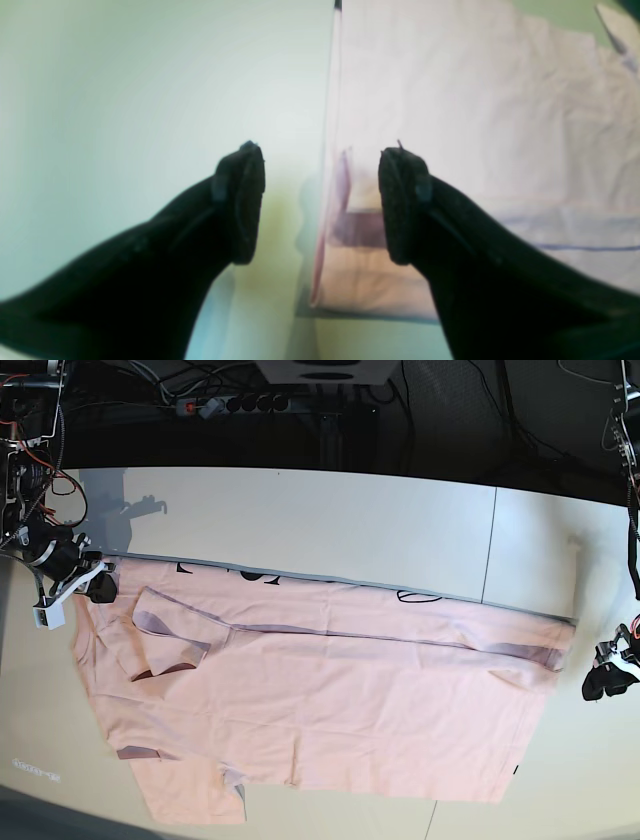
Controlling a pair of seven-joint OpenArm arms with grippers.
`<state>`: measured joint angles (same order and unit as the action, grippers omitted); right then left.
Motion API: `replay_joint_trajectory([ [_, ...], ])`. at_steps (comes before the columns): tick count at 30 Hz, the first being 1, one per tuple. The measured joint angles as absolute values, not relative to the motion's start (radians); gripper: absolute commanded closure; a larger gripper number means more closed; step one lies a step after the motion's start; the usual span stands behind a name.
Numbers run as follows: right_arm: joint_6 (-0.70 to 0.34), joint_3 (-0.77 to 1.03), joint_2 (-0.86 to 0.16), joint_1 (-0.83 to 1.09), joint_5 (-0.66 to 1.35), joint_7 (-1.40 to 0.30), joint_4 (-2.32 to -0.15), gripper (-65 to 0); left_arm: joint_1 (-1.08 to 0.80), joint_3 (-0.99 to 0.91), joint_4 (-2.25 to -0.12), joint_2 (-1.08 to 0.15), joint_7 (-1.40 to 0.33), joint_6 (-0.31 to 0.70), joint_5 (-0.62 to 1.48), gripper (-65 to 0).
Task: Fold the T-shirt properly
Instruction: 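Grasp the folded edge with the left gripper and slide both grippers away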
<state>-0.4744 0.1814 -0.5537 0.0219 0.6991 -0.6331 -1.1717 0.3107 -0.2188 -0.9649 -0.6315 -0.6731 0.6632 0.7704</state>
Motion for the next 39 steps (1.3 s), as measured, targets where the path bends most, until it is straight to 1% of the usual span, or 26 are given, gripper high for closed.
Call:
replay_joint_trajectory([
  [2,-0.474,0.181,-0.554,0.022,0.699,-0.632,-1.172,0.0,0.311,-0.209,-0.965,-0.617,-0.672,0.663,0.772,-37.5],
  [3,-0.474,0.181,-0.554,0.022,0.699,-0.632,-1.172,0.0,0.310,-0.202,-0.965,-0.607,-0.672,0.664,0.772,-33.8],
  [4,-0.474,0.181,-0.554,0.022,0.700,-0.632,-1.172,0.0,0.310,-0.194,-0.965,-0.598,-0.672,0.664,0.770,-27.3],
  [7,-0.474,0.181,-0.554,0.022,0.700,-0.628,-1.172,0.0,0.311,-0.182,-0.965,-0.567,-0.664,0.664,0.751,0.0],
  [10,-0.474,0.181,-0.553,0.022,0.700,-0.617,-1.172,0.0,0.311,-0.181,-0.965,-0.549,-0.665,0.665,0.736,0.0],
  [16,-0.474,0.181,-0.535,0.019,0.683,-0.606,-1.172,0.0,0.345,-0.177,-0.965,-0.549,-0.665,0.665,0.718,0.0],
  [18,-0.474,0.183,-0.529,0.019,0.680,-0.596,-1.172,0.0,0.369,-0.140,-0.965,-0.550,-0.665,0.663,0.698,0.0],
  [22,-0.474,0.184,-0.517,0.016,0.673,-0.590,-1.172,0.0,0.416,0.007,-0.965,-0.545,-0.659,0.659,0.607,0.0],
  [24,-0.474,0.184,-0.514,0.010,0.664,-0.590,-1.172,0.0,0.415,0.057,-0.966,-0.544,-0.625,0.610,0.581,0.0],
  [28,-0.474,0.184,-0.503,0.005,0.654,-0.583,-1.172,0.0,0.413,0.117,-0.962,-0.535,-0.611,0.552,0.466,0.0],
  [33,-0.474,0.184,-0.501,0.002,0.654,-0.580,-1.172,0.0,0.416,0.119,-0.869,-0.505,-0.556,0.546,0.408,0.0],
  [39,-0.474,0.184,-0.501,0.002,0.643,-0.580,-1.172,0.0,0.441,0.112,-0.743,-0.473,-0.429,0.534,0.299,0.0],
])
